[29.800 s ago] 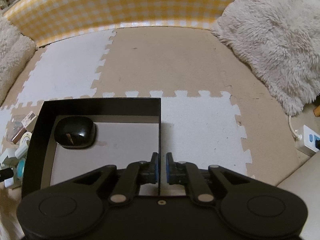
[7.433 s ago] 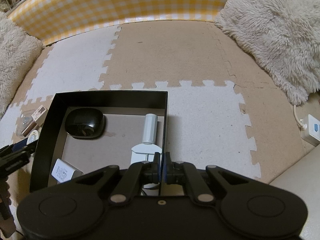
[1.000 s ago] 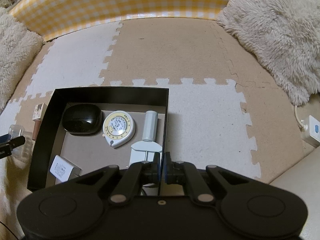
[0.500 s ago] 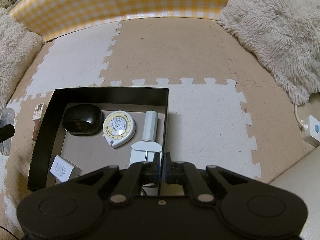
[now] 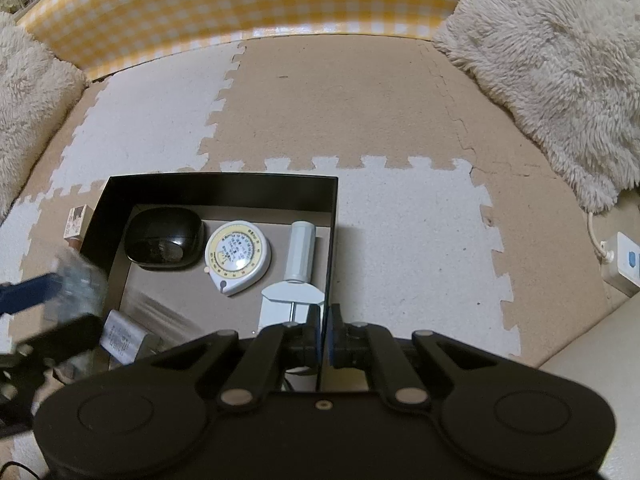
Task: Organize rigid objects
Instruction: 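Carry the blister pack into the tray box and open the left tool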
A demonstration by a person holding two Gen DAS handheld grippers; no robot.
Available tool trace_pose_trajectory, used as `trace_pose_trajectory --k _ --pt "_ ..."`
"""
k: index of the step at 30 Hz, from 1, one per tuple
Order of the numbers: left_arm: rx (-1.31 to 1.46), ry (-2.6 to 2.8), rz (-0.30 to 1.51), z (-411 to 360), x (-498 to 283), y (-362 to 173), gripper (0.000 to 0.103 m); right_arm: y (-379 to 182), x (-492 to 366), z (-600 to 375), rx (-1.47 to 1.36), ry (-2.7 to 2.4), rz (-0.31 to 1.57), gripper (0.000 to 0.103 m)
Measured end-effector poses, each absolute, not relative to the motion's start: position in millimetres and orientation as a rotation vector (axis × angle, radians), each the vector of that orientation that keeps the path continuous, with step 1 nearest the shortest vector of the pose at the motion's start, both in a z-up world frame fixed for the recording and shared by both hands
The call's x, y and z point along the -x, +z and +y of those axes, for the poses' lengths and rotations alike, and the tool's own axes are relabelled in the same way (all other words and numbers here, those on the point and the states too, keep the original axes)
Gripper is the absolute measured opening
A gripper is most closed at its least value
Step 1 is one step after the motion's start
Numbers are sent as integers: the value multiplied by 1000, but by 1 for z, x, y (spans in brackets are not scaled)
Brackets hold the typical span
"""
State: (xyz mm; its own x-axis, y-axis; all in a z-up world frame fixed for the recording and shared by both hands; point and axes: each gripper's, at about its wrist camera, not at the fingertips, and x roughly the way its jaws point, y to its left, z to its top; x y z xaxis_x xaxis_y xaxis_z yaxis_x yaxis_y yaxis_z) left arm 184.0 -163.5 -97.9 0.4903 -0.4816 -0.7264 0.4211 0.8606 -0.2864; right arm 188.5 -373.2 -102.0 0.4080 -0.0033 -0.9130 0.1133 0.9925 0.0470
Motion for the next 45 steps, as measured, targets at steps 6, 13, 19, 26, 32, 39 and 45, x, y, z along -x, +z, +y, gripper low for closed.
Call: trace_pose_trajectory --k 6,13,19,26,32,39,45 --pt "46 -539 924 -192 -193 -112 74 -102 -189 -373 -110 -74 1149 4" --pt "-52 -484 928 -204 -204 -122 79 -102 -189 -373 -112 -73 1149 4" --pt "-79 -493 927 -197 -197 -117 98 -102 -189 -373 -113 -72 1149 4" --pt "-99 -528 957 -192 -185 -115 103 -102 -189 -374 -116 -71 1149 4" --pt "-99 -546 974 -189 -178 -111 103 -102 -189 -374 -117 -71 1149 4" --pt "-96 -560 981 -186 -170 -103 103 -102 -189 -374 -117 -71 1149 4" --pt "-72 -586 995 -182 -165 -99 103 -102 -190 -374 -116 -71 1149 4"
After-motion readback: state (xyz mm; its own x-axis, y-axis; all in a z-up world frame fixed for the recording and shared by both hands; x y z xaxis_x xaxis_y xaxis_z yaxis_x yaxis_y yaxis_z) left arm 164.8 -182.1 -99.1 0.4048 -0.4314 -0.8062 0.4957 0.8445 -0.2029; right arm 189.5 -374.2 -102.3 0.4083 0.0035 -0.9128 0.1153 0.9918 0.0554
